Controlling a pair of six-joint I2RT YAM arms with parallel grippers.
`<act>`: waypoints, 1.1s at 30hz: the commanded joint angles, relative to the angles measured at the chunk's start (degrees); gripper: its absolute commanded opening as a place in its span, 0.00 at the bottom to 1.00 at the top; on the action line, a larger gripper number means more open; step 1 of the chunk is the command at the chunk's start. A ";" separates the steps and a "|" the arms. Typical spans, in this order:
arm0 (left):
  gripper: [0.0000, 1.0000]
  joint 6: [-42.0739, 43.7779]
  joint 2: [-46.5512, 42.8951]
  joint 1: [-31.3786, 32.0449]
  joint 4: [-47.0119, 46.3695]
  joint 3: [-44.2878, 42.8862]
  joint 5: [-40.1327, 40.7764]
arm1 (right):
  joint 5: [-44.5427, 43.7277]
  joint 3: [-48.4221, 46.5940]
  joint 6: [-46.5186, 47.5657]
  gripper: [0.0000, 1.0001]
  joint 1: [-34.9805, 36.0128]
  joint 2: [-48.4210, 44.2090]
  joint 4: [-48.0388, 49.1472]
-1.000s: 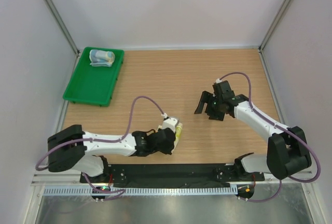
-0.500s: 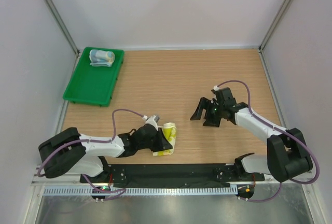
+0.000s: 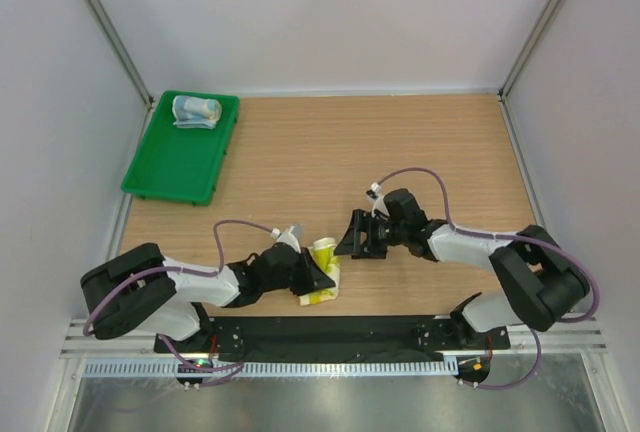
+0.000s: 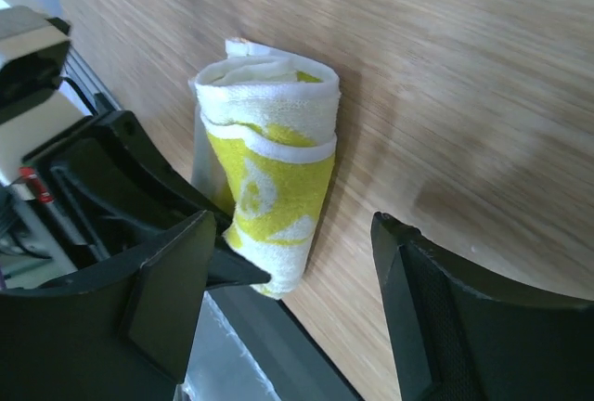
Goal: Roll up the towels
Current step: Roll the towel
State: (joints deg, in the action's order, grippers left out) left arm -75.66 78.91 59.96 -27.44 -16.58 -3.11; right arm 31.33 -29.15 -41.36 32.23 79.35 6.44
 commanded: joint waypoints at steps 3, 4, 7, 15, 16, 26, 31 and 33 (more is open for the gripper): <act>0.00 7.25 -3.23 -0.02 6.70 1.64 2.76 | 0.83 1.98 -2.32 0.72 2.58 6.60 15.09; 0.01 8.84 -3.68 -0.02 10.09 1.03 2.68 | 1.01 1.90 -2.32 0.72 2.66 7.21 16.66; 0.00 18.83 -4.30 0.59 22.28 -5.29 4.76 | 0.14 1.73 -1.09 0.72 2.75 7.14 14.76; 0.01 37.76 2.88 8.58 43.86 -23.64 15.49 | -21.88 -1.08 -0.12 0.84 -0.40 -7.43 -9.28; 0.00 39.52 4.48 9.81 45.01 -25.68 16.38 | -23.41 -1.26 -0.56 0.84 -1.37 -8.68 -11.34; 0.00 42.80 18.39 23.62 54.08 -37.30 33.87 | -20.55 -0.65 -1.62 0.84 -3.84 -17.75 -20.33; 0.00 38.57 12.76 23.97 49.41 -31.42 33.96 | -13.06 0.58 -1.01 0.82 -2.17 -16.51 -16.98; 0.00 37.70 11.18 23.97 49.41 -30.45 34.14 | -11.48 0.67 -0.47 0.81 -1.29 -15.90 -15.33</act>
State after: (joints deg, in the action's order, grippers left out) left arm -34.81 92.29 83.90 20.23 -49.50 29.21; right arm 14.94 -28.34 -42.70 29.87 63.02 -11.75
